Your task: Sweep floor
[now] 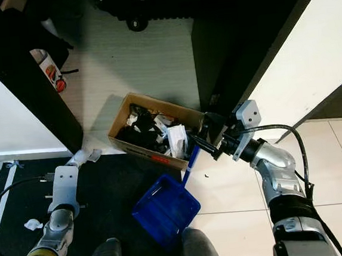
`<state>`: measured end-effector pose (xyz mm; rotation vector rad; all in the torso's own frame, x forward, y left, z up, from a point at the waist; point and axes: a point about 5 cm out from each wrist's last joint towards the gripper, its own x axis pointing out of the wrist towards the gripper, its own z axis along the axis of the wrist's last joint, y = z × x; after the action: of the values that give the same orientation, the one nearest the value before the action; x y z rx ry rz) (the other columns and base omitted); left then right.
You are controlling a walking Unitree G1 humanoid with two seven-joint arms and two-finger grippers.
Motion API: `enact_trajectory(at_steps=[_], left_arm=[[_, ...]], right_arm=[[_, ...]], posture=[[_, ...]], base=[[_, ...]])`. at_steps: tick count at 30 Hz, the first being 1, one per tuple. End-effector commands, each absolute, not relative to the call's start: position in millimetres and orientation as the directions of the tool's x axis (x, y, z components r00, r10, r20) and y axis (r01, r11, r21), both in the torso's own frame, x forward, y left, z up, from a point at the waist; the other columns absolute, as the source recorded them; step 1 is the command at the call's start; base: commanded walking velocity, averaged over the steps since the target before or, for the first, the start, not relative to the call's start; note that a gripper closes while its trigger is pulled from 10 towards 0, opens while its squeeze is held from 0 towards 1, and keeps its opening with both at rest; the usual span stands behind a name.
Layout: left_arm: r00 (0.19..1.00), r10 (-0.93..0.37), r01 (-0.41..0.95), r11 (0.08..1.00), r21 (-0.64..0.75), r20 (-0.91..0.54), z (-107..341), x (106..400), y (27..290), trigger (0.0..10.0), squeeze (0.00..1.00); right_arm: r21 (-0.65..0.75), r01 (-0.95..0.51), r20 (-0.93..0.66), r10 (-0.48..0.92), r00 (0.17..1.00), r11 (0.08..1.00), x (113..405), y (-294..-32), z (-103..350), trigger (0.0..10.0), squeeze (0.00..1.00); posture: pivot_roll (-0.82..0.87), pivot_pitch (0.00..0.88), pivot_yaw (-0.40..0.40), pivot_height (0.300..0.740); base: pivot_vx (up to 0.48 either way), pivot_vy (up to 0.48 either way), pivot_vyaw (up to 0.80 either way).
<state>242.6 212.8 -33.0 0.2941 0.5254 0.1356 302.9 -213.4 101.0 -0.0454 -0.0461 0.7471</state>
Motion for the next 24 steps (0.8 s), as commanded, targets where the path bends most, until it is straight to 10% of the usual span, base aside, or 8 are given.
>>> enact_trajectory(at_steps=[1, 24], left_arm=[[0.830, 0.200, -0.042, 0.953, 0.301, -0.520, -42, 231, 212, 10.0, 0.00], [0.835, 0.200, -0.038, 0.950, 0.309, -0.512, -41, 231, 217, 10.0, 0.00]], right_arm=[[-0.069, -0.652, 0.037, 0.655, 0.754, 0.755, 304, -215, 99, 10.0, 0.00], [-0.048, -0.583, -0.036, 0.582, 0.812, 0.811, 324, -201, 86, 10.0, 0.00]], posture=[[-0.02, 0.149, -0.047, 0.740], [0.01, 0.200, -0.063, 0.740]], base=[[0.000, 0.000, 0.00], [0.000, 0.000, 0.00]])
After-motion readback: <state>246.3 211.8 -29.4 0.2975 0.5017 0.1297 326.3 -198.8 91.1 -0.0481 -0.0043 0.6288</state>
